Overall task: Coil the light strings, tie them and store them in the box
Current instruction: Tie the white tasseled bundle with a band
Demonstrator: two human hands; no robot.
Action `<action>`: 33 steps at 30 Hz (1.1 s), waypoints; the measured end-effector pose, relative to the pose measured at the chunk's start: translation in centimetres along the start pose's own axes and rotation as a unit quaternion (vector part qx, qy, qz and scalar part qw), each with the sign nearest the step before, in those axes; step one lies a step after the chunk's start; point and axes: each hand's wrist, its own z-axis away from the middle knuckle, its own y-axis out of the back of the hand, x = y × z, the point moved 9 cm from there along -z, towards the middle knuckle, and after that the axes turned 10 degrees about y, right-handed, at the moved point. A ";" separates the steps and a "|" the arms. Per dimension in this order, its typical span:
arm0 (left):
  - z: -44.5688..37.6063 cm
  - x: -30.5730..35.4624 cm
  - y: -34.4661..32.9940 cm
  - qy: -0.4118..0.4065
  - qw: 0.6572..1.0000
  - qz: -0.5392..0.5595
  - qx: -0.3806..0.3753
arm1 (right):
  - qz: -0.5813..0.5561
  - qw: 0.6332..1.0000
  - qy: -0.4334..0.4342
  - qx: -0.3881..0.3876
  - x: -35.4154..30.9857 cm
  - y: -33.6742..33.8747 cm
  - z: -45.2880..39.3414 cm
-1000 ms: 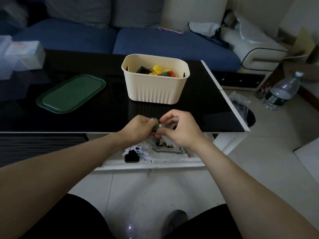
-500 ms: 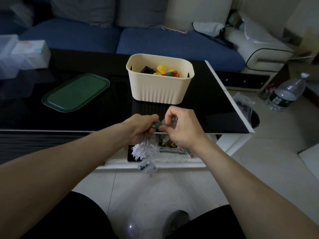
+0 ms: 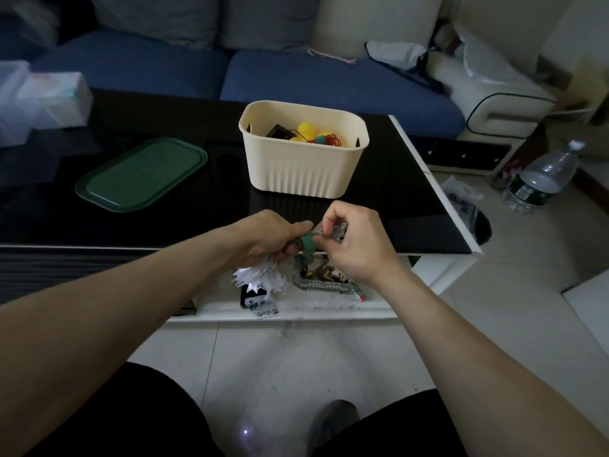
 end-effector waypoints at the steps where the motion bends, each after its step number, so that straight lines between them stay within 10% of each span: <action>1: 0.2 0.2 0.1 -0.009 1.000 -0.011 0.004 | -0.006 1.000 0.000 0.000 0.0 -0.1 0.1; 11: 0.5 -0.5 1.0 -0.031 0.998 0.036 0.044 | -0.009 0.986 -0.016 -0.164 -0.6 -3.3 0.4; 24: 1.3 1.3 0.5 -0.047 0.991 0.125 -0.012 | 0.085 0.989 0.121 0.031 -3.8 -0.4 -0.5; 33: 1.2 0.0 1.6 -0.018 0.997 0.050 0.053 | 0.137 0.980 0.144 0.001 -4.8 -0.9 -0.8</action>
